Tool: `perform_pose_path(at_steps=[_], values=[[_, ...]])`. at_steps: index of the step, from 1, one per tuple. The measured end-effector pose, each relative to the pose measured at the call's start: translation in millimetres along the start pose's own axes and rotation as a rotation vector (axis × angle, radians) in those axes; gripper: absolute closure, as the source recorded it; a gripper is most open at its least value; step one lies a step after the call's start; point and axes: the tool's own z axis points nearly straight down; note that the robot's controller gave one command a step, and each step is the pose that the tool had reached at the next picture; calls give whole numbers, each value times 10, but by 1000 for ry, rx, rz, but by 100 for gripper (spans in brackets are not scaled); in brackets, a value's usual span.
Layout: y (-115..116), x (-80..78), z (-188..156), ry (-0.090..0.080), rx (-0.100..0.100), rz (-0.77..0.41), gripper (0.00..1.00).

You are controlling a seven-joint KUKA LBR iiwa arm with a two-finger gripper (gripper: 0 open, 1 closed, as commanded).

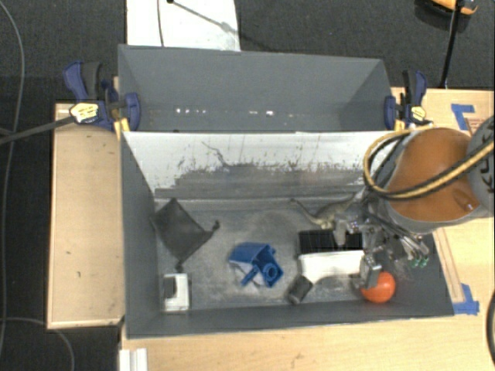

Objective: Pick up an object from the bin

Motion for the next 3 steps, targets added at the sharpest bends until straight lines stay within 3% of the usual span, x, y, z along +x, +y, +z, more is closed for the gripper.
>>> perform_pose_path(at_steps=[1,2,3], values=[[-66,-65,436,1,0,-70,0],[-65,26,453,-7,1,33,100],[-65,25,455,-6,1,32,100]])
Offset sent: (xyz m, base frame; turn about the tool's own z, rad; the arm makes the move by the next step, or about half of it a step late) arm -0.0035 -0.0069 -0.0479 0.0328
